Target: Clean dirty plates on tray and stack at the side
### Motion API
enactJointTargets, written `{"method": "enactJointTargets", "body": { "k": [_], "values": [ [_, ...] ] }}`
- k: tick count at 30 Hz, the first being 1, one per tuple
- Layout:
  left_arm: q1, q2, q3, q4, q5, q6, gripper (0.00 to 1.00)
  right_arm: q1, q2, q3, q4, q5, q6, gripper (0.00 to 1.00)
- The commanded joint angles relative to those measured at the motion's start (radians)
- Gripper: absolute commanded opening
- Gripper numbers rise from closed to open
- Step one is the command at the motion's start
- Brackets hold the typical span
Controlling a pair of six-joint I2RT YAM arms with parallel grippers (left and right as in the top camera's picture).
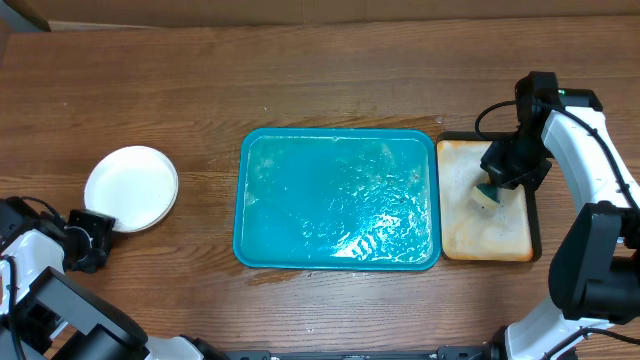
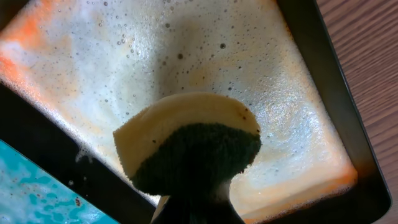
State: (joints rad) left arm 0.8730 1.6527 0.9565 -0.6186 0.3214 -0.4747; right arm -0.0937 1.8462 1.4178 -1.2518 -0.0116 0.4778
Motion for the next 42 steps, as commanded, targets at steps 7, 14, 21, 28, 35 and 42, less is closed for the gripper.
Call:
{"method": "enactJointTargets", "body": {
  "k": [7, 14, 21, 28, 35, 42],
  "values": [
    [-0.005, 0.002, 0.024, -0.008, 0.064, 0.048, 0.83, 0.000, -0.010, 0.001, -0.001, -0.002, -0.011, 0.04],
    [-0.174, -0.044, 0.024, -0.018, 0.147, 0.103, 0.76, 0.000, -0.017, 0.029, -0.002, 0.042, -0.037, 0.04],
    [-0.483, -0.166, 0.024, -0.024, 0.075, 0.123, 0.78, 0.001, -0.106, 0.083, -0.001, 0.039, -0.083, 0.04],
    [-0.750, -0.160, 0.024, -0.067, 0.060, 0.237, 0.92, 0.005, -0.156, 0.079, 0.013, -0.199, -0.360, 0.04],
    [-0.871, -0.149, 0.024, -0.077, 0.061, 0.290, 0.98, 0.010, -0.156, 0.011, 0.029, -0.380, -0.544, 0.04],
    [-0.879, -0.149, 0.024, -0.076, 0.061, 0.316, 1.00, 0.002, -0.156, -0.109, 0.002, 0.031, -0.173, 0.04]
  ]
}}
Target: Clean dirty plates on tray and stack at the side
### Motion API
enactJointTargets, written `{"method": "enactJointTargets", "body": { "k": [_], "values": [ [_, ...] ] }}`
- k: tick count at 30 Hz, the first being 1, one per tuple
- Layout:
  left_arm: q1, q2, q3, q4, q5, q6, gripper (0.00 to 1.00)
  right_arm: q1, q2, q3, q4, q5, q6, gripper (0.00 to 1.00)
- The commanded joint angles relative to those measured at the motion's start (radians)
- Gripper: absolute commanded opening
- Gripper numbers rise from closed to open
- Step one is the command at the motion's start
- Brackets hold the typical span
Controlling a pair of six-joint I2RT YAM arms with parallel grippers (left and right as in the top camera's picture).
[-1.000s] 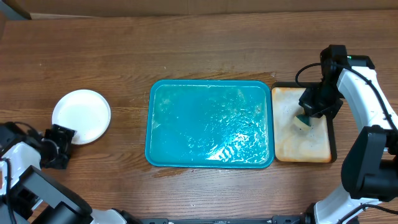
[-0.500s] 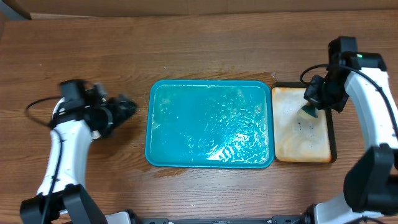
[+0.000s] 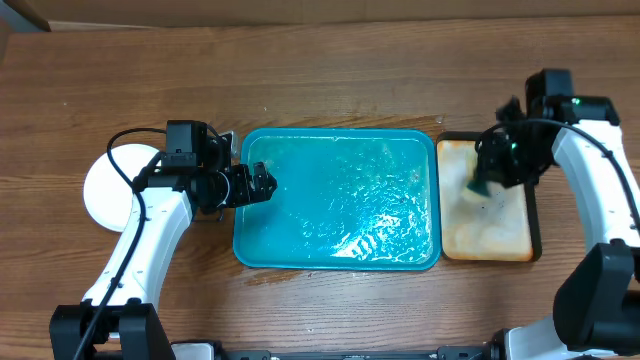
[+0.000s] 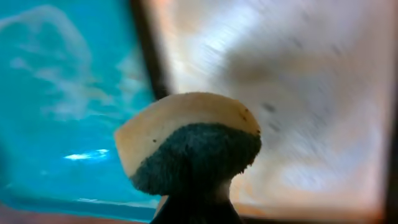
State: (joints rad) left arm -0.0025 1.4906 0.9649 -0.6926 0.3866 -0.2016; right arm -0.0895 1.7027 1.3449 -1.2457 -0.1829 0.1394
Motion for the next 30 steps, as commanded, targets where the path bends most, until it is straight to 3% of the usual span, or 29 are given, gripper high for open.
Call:
{"method": "enactJointTargets", "body": {
  "k": [1, 4, 17, 18, 19, 20, 21, 30],
  "values": [
    [-0.004, 0.013, 0.015, -0.003, -0.005, 0.046, 1.00, -0.003, -0.012, -0.050, -0.008, 0.251, 0.212, 0.04],
    [-0.005, 0.013, 0.015, -0.002, -0.005, 0.049, 1.00, -0.002, -0.012, -0.083, 0.004, 0.317, 0.254, 0.04],
    [-0.005, 0.014, 0.015, 0.010, -0.005, 0.049, 1.00, 0.029, -0.012, -0.100, 0.065, 0.259, 0.198, 0.04],
    [-0.005, 0.014, 0.015, 0.010, -0.005, 0.049, 1.00, 0.029, -0.012, -0.100, 0.067, 0.259, 0.198, 0.09],
    [-0.005, 0.014, 0.015, 0.010, -0.005, 0.049, 1.00, 0.029, -0.012, -0.100, 0.068, 0.256, 0.198, 0.31],
    [-0.005, 0.014, 0.015, 0.010, -0.005, 0.049, 1.00, 0.029, -0.012, -0.100, 0.068, 0.256, 0.200, 0.67],
    [-0.005, 0.014, 0.015, 0.011, -0.005, 0.049, 1.00, 0.029, -0.012, -0.100, 0.070, 0.256, 0.201, 0.76],
    [-0.005, 0.014, 0.015, 0.011, -0.001, 0.049, 1.00, 0.029, -0.013, -0.099, 0.077, 0.254, 0.200, 0.79]
  ]
}}
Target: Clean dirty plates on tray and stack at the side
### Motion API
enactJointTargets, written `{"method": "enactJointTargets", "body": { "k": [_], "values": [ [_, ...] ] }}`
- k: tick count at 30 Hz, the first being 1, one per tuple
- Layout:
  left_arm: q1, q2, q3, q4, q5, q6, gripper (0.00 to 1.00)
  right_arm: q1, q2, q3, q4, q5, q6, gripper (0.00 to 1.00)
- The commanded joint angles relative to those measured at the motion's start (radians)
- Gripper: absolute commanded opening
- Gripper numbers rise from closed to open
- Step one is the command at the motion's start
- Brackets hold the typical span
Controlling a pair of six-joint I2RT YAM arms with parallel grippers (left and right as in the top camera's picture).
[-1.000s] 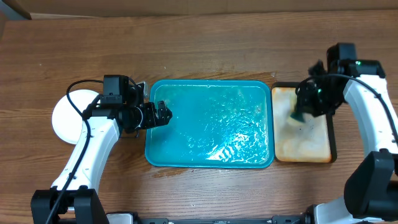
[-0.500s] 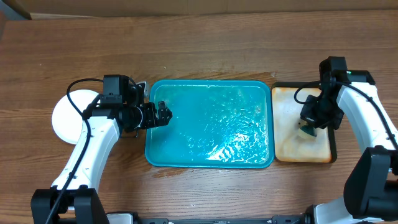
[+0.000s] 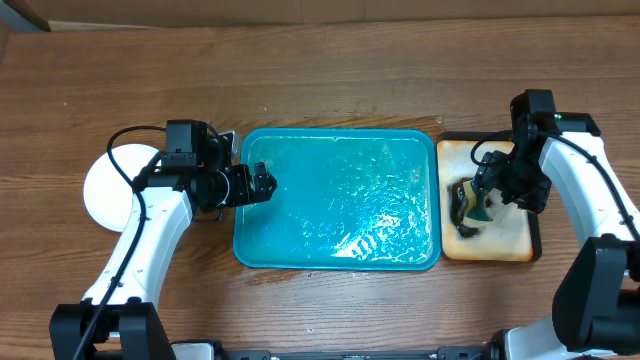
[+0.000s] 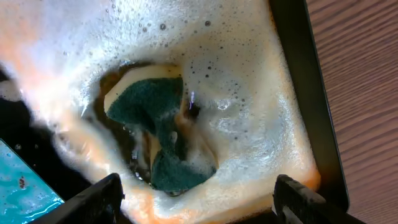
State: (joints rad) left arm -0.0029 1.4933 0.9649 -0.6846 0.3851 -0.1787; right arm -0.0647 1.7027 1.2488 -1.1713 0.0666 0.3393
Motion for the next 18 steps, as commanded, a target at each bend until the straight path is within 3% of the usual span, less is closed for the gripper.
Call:
{"method": "enactJointTargets", "body": {
  "k": [1, 8, 18],
  "values": [
    [-0.005, 0.011, 0.015, 0.004, 0.001, 0.026, 1.00, 0.004, -0.017, 0.003, 0.000, -0.004, -0.008, 0.78],
    [-0.027, 0.011, 0.015, 0.014, 0.000, 0.026, 1.00, 0.016, -0.155, 0.165, -0.038, -0.055, -0.084, 0.75],
    [-0.077, 0.023, 0.015, 0.041, -0.004, 0.026, 1.00, 0.039, -0.521, 0.311, -0.023, -0.092, -0.108, 0.82]
  ]
}}
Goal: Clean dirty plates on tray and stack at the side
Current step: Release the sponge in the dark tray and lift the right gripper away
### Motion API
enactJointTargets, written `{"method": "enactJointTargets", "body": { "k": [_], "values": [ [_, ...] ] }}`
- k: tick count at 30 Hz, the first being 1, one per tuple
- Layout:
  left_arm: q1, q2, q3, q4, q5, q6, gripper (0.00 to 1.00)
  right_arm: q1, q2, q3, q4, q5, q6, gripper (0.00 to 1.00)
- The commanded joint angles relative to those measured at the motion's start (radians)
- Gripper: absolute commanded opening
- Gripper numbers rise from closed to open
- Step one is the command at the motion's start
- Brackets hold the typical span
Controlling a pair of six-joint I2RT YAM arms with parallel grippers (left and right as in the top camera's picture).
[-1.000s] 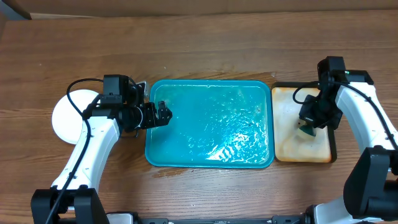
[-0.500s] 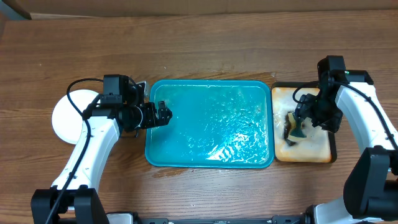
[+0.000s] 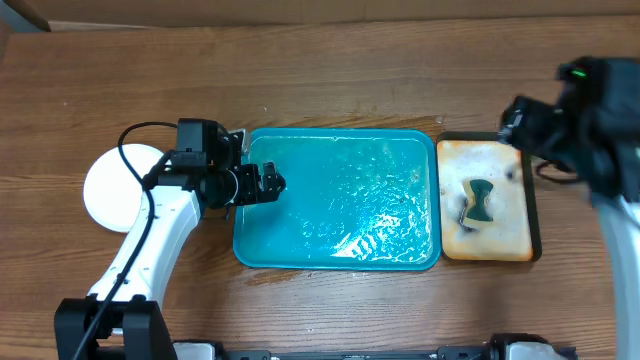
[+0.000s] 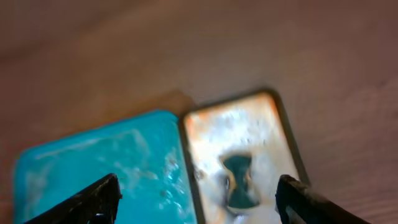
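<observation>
The teal tray [image 3: 340, 200] in the middle of the table is wet and foamy, and no plate shows on it. Left of it lies a white plate [image 3: 108, 188], partly under my left arm. My left gripper [image 3: 268, 183] hovers at the teal tray's left rim; its jaws are too small to read. My right gripper [image 4: 199, 205] is open and empty, raised high above the table, at the blurred upper right [image 3: 520, 120] of the overhead view. The green and yellow sponge [image 4: 239, 180] lies loose [image 3: 478, 203] in the soapy black tray [image 3: 500, 160].
The black tray of orange-tinted suds [image 4: 249, 124] sits right against the teal tray's [image 4: 99, 168] right side. Bare wooden table [image 3: 330, 80] lies behind both trays and right of the black one.
My right gripper, then open low over the sponge in the suds, is now lifted far above the black tray. The sponge stays in the tray. My left gripper has shifted slightly right.
At first my right gripper held the sponge over the soapy tray, with my left arm low at the front left by the plate. Then the left gripper was at the teal tray's left rim. Later the sponge lay released in the foam, and now the right gripper hangs high.
</observation>
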State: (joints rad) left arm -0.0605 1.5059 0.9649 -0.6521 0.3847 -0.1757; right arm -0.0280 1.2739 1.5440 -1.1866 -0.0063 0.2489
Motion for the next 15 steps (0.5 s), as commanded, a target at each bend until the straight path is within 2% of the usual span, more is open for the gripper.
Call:
{"method": "enactJointTargets", "body": {
  "k": [1, 15],
  "values": [
    [-0.025, 0.011, 0.015, 0.014, -0.003, 0.023, 1.00, 0.002, -0.126, 0.015, -0.014, -0.019, -0.018, 0.83],
    [-0.039, 0.011, 0.015, 0.050, -0.008, 0.019, 1.00, 0.002, -0.494, 0.015, -0.102, -0.018, -0.041, 0.85]
  ]
}}
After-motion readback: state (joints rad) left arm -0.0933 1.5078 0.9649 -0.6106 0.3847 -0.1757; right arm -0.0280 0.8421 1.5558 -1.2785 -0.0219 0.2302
